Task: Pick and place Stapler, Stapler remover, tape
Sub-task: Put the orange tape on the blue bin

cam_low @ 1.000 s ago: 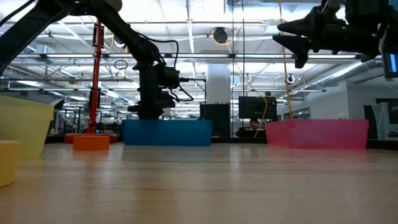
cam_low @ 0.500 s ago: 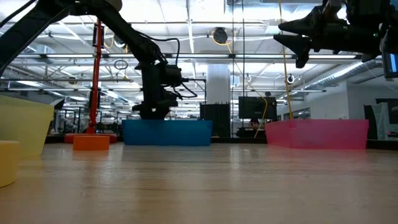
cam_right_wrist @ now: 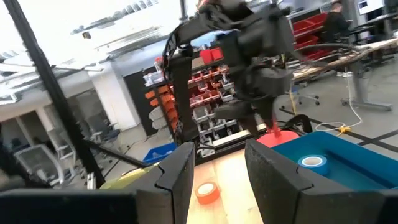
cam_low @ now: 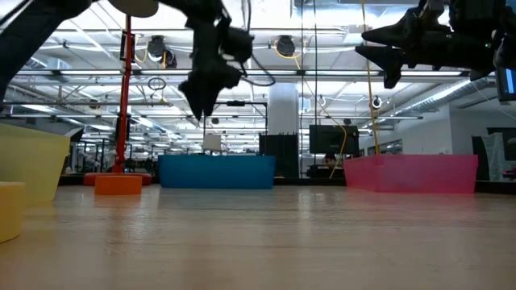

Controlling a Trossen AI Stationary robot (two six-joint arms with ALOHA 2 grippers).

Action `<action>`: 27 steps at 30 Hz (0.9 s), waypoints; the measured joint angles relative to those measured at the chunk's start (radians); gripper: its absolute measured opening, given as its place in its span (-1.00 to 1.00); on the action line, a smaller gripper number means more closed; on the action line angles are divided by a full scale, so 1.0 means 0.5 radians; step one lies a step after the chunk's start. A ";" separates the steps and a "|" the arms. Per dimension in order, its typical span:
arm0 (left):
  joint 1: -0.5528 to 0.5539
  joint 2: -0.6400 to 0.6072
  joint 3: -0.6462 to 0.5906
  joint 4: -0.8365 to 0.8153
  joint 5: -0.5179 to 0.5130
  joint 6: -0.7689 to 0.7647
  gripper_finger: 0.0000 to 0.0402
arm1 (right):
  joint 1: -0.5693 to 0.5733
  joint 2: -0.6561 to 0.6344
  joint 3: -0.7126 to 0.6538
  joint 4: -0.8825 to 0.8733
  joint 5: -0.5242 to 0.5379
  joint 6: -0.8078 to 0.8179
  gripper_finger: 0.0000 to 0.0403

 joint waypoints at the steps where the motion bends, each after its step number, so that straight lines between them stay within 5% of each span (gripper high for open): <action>1: -0.074 -0.012 0.000 -0.051 0.000 -0.042 0.15 | -0.002 -0.001 0.000 -0.001 -0.023 -0.012 -0.32; 13: -0.758 -0.065 -0.074 -0.121 0.120 -0.636 0.16 | -0.023 -0.053 0.001 -0.152 -0.179 -0.084 -0.32; 27: -0.902 -0.065 -0.081 -0.078 0.074 -0.964 0.16 | -0.258 -0.433 0.001 -0.670 -0.437 -0.125 -0.32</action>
